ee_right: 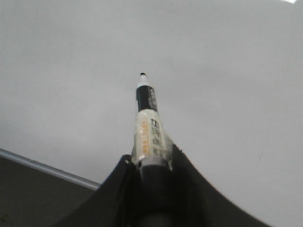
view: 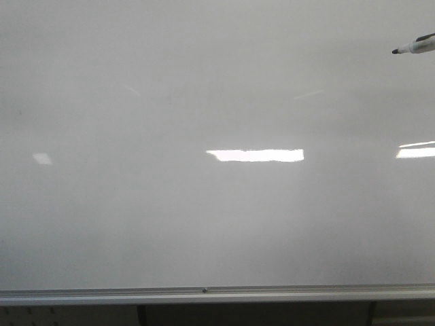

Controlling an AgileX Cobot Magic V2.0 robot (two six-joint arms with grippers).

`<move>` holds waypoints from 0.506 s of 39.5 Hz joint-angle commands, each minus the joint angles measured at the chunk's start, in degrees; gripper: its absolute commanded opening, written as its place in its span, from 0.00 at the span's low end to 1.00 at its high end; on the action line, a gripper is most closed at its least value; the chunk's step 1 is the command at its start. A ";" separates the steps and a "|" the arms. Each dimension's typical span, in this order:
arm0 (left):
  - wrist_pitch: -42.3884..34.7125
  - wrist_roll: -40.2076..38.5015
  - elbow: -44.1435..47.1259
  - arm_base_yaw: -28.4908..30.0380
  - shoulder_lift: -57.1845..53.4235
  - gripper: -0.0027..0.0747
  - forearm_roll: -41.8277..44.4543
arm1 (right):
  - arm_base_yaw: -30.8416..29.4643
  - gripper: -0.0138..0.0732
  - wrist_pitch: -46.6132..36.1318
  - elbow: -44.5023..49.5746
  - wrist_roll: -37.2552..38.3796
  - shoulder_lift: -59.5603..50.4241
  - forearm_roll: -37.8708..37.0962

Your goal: Write number 2 on whiteboard

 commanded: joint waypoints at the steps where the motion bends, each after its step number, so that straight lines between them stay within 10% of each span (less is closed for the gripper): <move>1: -4.03 -0.51 -1.47 0.21 -0.35 0.70 -1.77 | 0.42 0.22 -10.91 -1.00 0.02 1.10 2.51; 20: -4.44 -0.51 -1.47 0.21 -0.35 0.70 -1.77 | 8.84 0.22 -36.48 -2.30 -0.41 13.57 -0.16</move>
